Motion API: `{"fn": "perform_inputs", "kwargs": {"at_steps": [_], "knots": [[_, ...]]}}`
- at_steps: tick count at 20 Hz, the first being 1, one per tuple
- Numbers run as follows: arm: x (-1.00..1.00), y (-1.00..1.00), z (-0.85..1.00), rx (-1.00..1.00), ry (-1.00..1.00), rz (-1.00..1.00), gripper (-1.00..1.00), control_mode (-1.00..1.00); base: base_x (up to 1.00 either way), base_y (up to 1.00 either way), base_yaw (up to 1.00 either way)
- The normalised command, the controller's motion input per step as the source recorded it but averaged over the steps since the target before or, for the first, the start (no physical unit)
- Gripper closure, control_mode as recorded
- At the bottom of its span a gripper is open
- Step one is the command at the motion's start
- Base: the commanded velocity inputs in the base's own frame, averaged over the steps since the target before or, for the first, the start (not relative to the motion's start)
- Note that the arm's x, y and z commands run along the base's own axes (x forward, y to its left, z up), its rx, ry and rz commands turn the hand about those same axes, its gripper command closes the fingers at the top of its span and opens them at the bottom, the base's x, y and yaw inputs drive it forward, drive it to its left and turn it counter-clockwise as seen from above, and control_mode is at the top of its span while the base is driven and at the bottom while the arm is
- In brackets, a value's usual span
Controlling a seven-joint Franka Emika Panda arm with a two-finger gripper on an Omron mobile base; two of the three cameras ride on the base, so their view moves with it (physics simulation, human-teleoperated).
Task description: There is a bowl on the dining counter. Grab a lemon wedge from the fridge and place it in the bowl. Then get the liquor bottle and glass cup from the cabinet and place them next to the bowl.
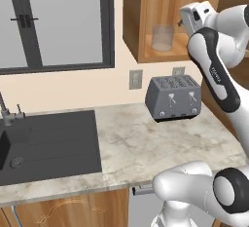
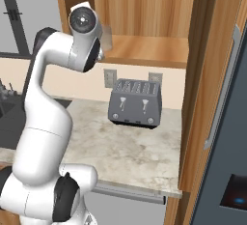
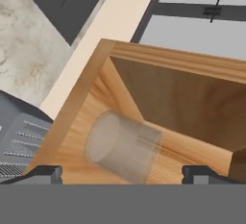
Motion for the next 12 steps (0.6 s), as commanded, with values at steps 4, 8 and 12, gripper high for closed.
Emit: {"fn": "perform_inputs", "kwargs": {"at_steps": [4, 8, 12], "knots": [[0.26, 0.07, 0.0, -0.07, 0.0, 0.0, -1.0, -1.0, 0.0, 0.0, 0.0], [0.32, 0.04, 0.0, -0.04, 0.0, 0.0, -1.0, -1.0, 0.0, 0.0, 0.0], [0.33, 0.0, 0.0, -0.01, 0.0, 0.0, -1.0, -1.0, 0.0, 0.0, 0.0]]}}
